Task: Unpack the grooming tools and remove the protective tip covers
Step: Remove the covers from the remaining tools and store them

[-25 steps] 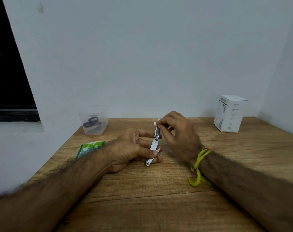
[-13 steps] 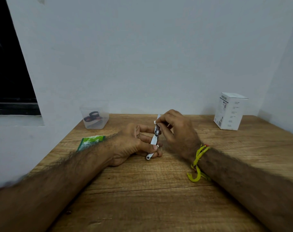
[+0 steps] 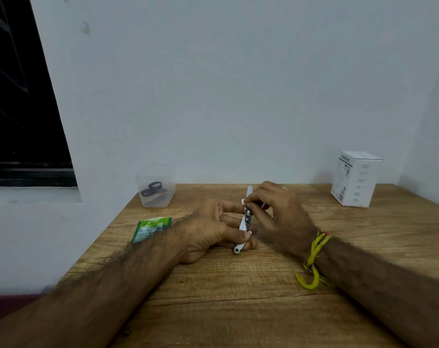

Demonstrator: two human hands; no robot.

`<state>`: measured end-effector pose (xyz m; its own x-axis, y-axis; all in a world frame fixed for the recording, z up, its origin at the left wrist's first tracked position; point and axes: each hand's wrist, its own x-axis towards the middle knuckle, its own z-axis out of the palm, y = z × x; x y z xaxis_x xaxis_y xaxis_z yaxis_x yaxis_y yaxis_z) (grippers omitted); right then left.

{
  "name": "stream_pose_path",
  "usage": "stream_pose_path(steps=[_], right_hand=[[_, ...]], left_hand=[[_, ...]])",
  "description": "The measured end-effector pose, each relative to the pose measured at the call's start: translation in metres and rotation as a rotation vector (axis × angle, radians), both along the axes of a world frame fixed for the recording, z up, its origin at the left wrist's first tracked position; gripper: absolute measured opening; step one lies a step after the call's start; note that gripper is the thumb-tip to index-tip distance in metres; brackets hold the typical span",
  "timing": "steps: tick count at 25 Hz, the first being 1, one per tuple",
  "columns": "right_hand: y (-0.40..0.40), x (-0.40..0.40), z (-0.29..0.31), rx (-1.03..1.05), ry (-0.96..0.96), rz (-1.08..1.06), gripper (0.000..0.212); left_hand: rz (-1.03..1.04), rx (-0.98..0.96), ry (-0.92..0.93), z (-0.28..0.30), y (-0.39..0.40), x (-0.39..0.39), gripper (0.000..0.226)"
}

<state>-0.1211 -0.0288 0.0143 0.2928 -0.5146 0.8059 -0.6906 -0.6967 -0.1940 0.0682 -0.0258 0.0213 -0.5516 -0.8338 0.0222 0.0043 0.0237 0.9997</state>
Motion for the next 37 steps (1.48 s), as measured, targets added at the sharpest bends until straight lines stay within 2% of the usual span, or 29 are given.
stream_pose_path(steps=[10,15,25,34,37], right_hand=[[0.009,0.001,0.002,0.049,0.005,-0.026,0.006],[0.007,0.000,0.002,0.055,0.010,-0.008,0.008],[0.008,-0.002,0.002,0.064,0.154,0.017,0.011],[0.012,-0.002,0.005,-0.009,0.315,-0.068,0.018],[0.012,0.001,0.006,-0.048,0.288,-0.085,0.015]], left_hand=[[-0.015,-0.020,-0.009,0.000,-0.001,0.002,0.049],[-0.010,-0.022,0.010,0.000,-0.002,0.002,0.057],[0.021,-0.013,0.000,0.001,0.002,0.001,0.059],[0.024,-0.005,-0.012,0.002,0.001,0.003,0.061],[0.013,-0.009,-0.012,0.003,0.001,0.002,0.060]])
